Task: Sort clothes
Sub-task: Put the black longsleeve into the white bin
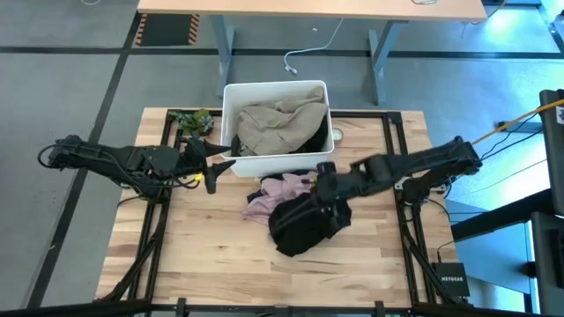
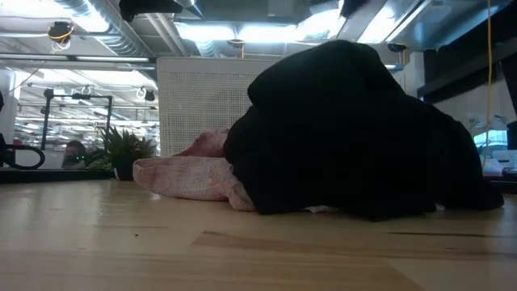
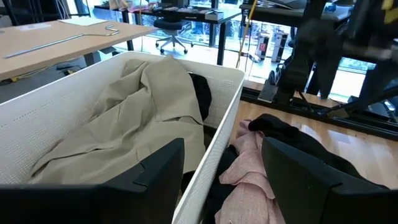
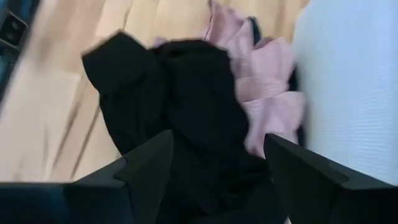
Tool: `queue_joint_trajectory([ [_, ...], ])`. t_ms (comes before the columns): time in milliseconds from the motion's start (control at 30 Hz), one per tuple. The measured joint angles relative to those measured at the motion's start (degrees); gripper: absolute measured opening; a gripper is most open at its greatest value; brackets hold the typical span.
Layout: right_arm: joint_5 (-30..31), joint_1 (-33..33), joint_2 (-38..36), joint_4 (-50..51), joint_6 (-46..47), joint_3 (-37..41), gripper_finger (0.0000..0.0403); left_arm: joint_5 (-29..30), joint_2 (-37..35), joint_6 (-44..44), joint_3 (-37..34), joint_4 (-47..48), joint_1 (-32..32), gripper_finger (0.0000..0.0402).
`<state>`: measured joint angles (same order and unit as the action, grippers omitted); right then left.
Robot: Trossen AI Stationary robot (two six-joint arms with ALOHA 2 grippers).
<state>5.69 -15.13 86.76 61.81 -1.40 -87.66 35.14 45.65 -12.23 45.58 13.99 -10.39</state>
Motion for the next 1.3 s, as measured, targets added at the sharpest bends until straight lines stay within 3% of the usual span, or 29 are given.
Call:
queue_joint_trajectory([
  [333, 3.62, -1.62, 1.07, -14.62, 2.7, 17.73, 0.0268, 0.0, 0.0, 0.66, 0.0, -1.69, 0.0, 0.0209],
  [967, 4.2, -0.11, 2.88, -29.6, 0.7, 31.5, 0.0264, 0.0, 0.0, 0.57, 0.0, -1.55, 0.0, 0.0209],
  [1133, 4.3, -0.16, 6.85, -29.86, -0.41, 32.38, 0.02, 0.02, 0.0, 0.66, 0.0, -1.67, 0.0, 0.0209],
  [1300, 4.4, -0.27, 7.97, -29.47, -0.61, 32.15, 0.0064, 0.02, 0.0, 0.66, 0.0, -1.74, -0.01, 0.0209],
])
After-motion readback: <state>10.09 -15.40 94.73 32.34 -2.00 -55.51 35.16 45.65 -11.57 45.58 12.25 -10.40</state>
